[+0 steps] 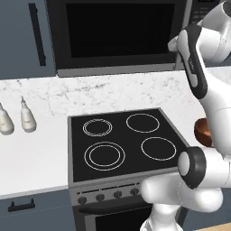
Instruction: Open the microwave, place the bowl with waffle inside the microwave, then close the microwave door and turn it on.
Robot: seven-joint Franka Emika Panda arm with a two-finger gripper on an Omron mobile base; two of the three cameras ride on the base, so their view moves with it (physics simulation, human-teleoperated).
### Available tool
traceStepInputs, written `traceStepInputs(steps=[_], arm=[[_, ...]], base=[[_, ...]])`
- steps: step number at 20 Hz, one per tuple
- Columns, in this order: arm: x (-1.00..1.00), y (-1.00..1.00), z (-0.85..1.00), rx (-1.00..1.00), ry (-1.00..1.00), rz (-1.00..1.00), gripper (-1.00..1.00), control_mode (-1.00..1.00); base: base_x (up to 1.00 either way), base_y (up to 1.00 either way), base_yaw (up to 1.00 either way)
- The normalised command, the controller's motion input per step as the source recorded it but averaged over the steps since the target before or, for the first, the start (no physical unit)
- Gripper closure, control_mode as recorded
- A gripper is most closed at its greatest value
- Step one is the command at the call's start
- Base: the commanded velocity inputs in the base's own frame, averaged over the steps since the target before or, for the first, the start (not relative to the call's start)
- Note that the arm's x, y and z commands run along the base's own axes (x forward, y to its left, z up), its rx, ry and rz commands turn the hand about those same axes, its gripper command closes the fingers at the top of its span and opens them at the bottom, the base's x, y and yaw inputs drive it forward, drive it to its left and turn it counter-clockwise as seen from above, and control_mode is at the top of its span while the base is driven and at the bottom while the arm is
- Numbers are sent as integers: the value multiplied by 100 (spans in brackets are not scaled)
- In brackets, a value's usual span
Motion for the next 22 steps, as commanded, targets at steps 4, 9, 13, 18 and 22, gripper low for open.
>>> traceStepInputs(steps=[4,9,13,18,22], arm=[[35,0,0,0,0,0,-100,-100],[34,-2,0,0,0,0,-100,-100],[34,-5,0,0,0,0,-100,-100],[51,1,-20,0,-8,0,-100,-100],[26,26,-31,-1,-23,0,100,-100]], base=[[0,0,0],[0,0,0],[0,0,0],[0,0,0],[0,0,0]])
